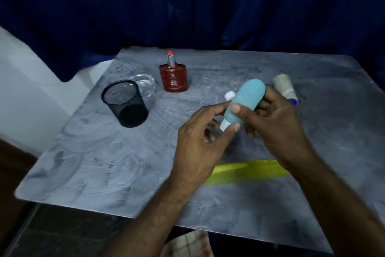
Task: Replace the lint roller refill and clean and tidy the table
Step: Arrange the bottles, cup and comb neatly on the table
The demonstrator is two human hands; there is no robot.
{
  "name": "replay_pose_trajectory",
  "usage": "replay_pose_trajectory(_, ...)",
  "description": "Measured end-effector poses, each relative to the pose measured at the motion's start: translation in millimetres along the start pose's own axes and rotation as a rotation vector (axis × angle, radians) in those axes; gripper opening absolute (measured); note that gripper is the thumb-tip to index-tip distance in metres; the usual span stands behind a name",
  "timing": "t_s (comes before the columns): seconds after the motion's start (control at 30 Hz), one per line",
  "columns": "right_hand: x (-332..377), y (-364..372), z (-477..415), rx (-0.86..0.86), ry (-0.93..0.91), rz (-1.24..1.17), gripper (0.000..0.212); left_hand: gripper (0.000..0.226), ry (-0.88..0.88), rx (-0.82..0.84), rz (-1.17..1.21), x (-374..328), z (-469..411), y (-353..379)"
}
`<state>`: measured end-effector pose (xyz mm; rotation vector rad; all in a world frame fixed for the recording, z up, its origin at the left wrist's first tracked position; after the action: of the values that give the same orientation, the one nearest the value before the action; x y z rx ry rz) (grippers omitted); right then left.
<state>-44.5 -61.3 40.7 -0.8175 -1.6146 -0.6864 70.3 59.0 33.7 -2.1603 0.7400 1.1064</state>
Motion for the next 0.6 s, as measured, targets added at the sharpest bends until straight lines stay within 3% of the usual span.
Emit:
replay_pose_trajectory(0.13,-8.5,35.2,-23.7,0.094,-0.018,0.166,0.041,0.018,-0.011,-0.159,-0.113,24.2,-12.8,-31.7)
replay_pose_trajectory(0.33,-20.2,88.6,-61.1,0.216,-0.116,0.452,0.041,0.023,-0.153,-0.362,-0.167,63.9,-31.2,-70.1)
replay_pose_trajectory(0.4,-26.6,100.9,-75.0,0.206,-0.13,0.491,0.039,0.025,-0.212,-0.363,-0.172,71.3,-37.4,-72.4)
replay_pose_trajectory(0.6,-44.5,129.1,-107.3,0.278,-0.182,0.671,0.04,0.069,-0.39,-0.184,-0.268,91.8,-51.2,-57.7)
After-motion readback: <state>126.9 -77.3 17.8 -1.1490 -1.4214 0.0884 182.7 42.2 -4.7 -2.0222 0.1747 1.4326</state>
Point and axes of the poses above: each hand's wrist, its own z-axis away from the middle knuckle, its own y-axis out of the palm, x = y × z, the point moved 9 cm from there along -z, towards the middle knuckle, and after that the axes turned 1 degree about -y, right-handed, at the moved point
